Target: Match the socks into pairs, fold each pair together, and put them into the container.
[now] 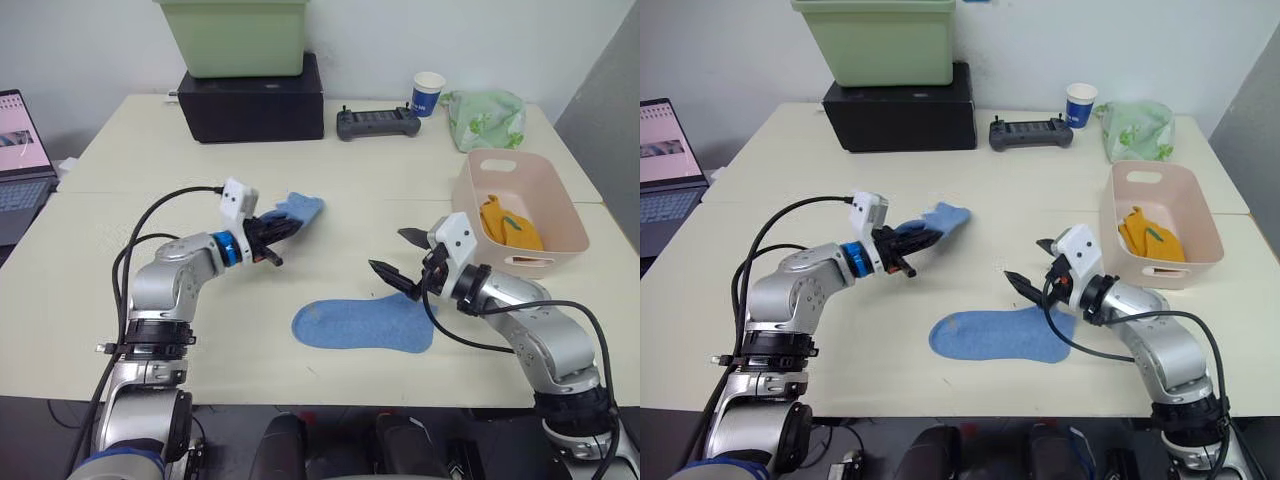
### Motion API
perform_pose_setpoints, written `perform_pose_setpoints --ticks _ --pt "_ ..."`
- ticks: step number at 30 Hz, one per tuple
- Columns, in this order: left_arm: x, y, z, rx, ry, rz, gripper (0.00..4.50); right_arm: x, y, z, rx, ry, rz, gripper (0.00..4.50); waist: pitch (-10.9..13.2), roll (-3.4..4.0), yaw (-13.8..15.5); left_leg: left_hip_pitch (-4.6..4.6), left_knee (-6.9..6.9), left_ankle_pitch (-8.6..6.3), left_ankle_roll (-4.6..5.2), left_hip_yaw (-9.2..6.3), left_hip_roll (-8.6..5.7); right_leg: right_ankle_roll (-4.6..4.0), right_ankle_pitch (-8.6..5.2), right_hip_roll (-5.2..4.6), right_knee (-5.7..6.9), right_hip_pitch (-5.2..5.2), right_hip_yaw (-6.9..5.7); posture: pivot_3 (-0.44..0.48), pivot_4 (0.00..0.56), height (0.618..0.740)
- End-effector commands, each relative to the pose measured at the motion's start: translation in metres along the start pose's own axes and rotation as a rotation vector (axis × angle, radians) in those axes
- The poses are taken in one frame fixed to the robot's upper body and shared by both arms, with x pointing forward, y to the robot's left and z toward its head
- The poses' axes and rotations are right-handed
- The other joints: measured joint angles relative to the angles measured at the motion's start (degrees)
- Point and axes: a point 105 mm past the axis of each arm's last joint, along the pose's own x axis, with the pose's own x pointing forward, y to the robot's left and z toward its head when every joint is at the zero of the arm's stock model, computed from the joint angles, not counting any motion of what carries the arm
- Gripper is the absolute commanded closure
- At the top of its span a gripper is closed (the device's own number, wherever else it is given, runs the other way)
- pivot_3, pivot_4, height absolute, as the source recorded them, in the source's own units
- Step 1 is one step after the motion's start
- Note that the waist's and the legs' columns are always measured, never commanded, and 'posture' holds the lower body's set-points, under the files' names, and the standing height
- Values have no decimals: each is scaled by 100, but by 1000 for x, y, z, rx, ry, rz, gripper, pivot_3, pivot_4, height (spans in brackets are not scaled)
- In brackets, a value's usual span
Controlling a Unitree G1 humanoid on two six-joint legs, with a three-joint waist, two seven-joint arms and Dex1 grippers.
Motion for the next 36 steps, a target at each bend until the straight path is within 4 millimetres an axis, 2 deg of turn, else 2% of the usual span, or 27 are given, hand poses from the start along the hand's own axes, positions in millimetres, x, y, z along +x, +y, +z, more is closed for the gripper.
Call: perform_pose_setpoints --ticks 1,4,7,11,15,17,21,25,30,34,36 --pt "-4 -35 -13 -16 77 -165 4473 0 -1 14 -48 -44 15 0 0 0 -27 1 0 0 0 -1 0 0 0 1 0 -1 2 0 150 740" --pt "-16 -51 -37 -1 184 -238 4473 1 -5 13 -54 -32 18 0 0 1 -54 12 -5 -6 9 -4 0 0 0 8 2 -1 8 0 150 740" --pt "-29 -40 -51 39 238 -185 4473 9 -12 12 -3 -3 7 0 1 1 -56 22 -7 -10 17 -6 1 -1 0 9 9 3 7 0 150 740" --pt "-37 -27 -53 77 243 -120 4473 29 -20 6 36 51 -19 0 1 1 -22 27 -5 -11 19 -5 0 -2 1 9 9 7 8 0 150 740" --pt "-39 -27 -54 80 236 -117 4473 57 -13 -5 105 136 30 0 1 1 -22 24 -7 -11 19 -1 1 -3 1 8 5 2 16 0 150 740" --pt "-38 -27 -54 84 230 -112 4473 70 -17 -8 158 139 11 0 1 1 -15 22 -7 -11 20 -3 3 -3 1 8 4 1 13 0 150 740" --pt "-36 -24 -55 101 220 -84 4473 81 -28 -26 202 202 -39 0 1 1 -5 22 -7 -11 20 -2 5 -3 1 4 4 0 14 0 150 740" --pt "-38 -24 -54 105 212 -71 4500 76 -26 -31 223 229 -4 921 1 2 2 15 -6 -12 20 -2 5 -3 1 -2 1 -2 15 0 150 740" --pt "-42 -22 -59 108 222 -56 4500 74 -21 -33 255 238 20 2841 1 2 -9 16 -7 -12 20 -5 5 -3 1 -1 3 -3 12 0 150 740" --pt "-43 -20 -58 118 214 -40 4500 73 -24 -25 297 200 11 4285 1 2 -12 17 -7 -12 20 -5 4 -3 1 1 5 -3 11 0 150 740" --pt "-43 -16 -52 135 186 -13 4500 69 -26 -17 307 173 17 4434 1 2 -10 16 -7 -12 20 -5 5 -3 1 1 4 -3 11 0 150 740"
